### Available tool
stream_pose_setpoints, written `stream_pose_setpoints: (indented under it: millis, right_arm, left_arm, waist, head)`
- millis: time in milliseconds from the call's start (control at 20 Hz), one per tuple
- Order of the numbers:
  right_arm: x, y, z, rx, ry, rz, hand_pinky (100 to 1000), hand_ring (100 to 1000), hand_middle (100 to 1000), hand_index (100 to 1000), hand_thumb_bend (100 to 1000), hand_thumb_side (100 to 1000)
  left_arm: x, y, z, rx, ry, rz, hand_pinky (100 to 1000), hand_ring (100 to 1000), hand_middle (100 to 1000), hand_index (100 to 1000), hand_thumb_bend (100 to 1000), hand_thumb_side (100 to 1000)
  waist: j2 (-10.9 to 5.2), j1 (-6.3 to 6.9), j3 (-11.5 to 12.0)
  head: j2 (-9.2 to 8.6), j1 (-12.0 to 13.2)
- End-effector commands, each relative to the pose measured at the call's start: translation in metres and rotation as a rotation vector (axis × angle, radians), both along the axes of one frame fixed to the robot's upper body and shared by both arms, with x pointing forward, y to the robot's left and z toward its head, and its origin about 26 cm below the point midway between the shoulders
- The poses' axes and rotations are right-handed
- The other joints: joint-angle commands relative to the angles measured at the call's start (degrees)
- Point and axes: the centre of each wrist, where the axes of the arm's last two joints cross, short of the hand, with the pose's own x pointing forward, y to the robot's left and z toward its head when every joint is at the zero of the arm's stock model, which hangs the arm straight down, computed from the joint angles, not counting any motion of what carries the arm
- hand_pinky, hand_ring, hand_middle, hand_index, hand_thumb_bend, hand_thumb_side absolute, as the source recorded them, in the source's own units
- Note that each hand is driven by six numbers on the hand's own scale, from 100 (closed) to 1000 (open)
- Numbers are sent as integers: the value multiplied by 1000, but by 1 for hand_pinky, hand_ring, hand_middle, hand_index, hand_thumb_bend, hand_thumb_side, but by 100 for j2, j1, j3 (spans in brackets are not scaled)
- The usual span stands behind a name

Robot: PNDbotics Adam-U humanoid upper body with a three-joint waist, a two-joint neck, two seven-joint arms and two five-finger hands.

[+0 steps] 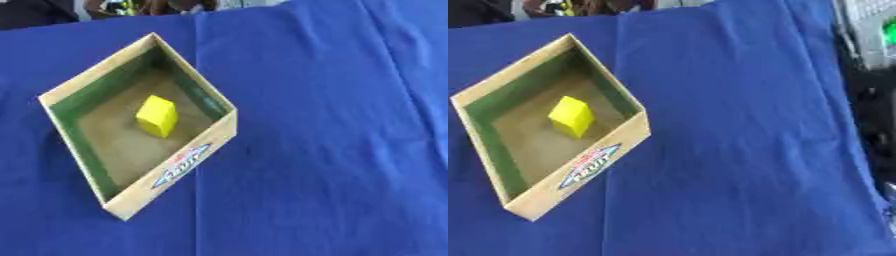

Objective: Pick up objects on the table and place them in the box.

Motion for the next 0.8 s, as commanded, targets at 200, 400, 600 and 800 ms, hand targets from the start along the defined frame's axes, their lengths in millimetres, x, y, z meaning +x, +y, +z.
stream_pose_setpoints:
  millis: [200, 400, 600, 800]
  right_arm:
    - [-10, -37, -8, 58, -66, -135, 824, 922, 898, 905, 100, 1000]
    - [-7, -55, -29, 102, -42, -194, 823, 925, 896, 897, 100, 990]
    - [-3, -73, -59, 124, -14, -215, 809, 918, 877, 875, 100, 947]
    - [-2, -84, -92, 180, 22, -207, 796, 910, 871, 870, 100, 910]
  left_arm:
    - [-4, 1, 5, 28, -11, 5, 735, 794, 770, 916, 100, 993]
    - [-5, 2, 3, 38, -1, 10, 735, 794, 771, 917, 100, 991]
    - [-6, 6, -2, 48, 16, 45, 735, 793, 771, 920, 100, 988]
    - [-6, 6, -9, 45, 42, 76, 736, 792, 770, 924, 100, 987]
  waist:
    - [-113, 11, -65]
    - [-76, 15, -74]
    - [-8, 15, -131]
    - [43, 19, -169]
  head:
    - [-16, 113]
    - [-57, 143]
    - [-121, 180]
    - [-177, 200]
